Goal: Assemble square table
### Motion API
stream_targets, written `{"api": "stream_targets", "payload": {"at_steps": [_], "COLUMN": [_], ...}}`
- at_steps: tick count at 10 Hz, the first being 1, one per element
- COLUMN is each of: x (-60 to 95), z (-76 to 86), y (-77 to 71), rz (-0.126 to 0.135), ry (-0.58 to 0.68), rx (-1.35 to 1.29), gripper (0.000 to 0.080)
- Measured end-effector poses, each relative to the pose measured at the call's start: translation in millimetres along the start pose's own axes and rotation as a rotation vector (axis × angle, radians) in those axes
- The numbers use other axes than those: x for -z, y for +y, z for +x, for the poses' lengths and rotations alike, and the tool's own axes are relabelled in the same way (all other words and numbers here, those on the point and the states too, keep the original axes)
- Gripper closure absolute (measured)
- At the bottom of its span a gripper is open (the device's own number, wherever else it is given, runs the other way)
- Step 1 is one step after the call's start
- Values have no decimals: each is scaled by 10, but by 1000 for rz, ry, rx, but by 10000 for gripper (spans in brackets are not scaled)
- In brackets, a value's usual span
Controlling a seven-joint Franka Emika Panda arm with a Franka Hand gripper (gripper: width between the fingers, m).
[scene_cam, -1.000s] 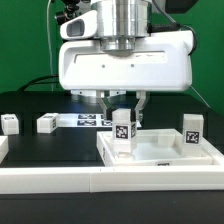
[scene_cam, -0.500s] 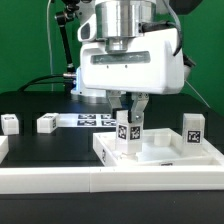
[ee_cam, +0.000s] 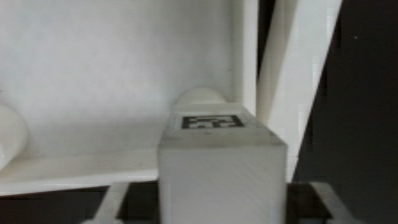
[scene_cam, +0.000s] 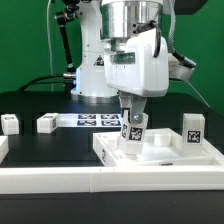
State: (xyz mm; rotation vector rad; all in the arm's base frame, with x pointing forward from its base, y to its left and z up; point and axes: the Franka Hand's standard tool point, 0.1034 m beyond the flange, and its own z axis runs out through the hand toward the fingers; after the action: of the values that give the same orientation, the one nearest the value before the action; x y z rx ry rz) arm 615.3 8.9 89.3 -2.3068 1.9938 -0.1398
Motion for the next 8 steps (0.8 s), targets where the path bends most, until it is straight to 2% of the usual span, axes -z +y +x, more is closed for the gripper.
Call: {"api": "stream_targets", "payload": {"at_steps": [1,2,3,4,5,8], "x": [-1,-3,-5,-8,-13,-13], "z": [-4,-10,-12,-14,-19,-16], "y": [-4,-4,-4,-7,-5,-5], "rz": [3,3,3,6,5,5], "ry": [-3,-3,-3,-2,-2,0], "rx": [-17,16,49,73,160,414], "gripper": [509,409,239,239,170,151]}}
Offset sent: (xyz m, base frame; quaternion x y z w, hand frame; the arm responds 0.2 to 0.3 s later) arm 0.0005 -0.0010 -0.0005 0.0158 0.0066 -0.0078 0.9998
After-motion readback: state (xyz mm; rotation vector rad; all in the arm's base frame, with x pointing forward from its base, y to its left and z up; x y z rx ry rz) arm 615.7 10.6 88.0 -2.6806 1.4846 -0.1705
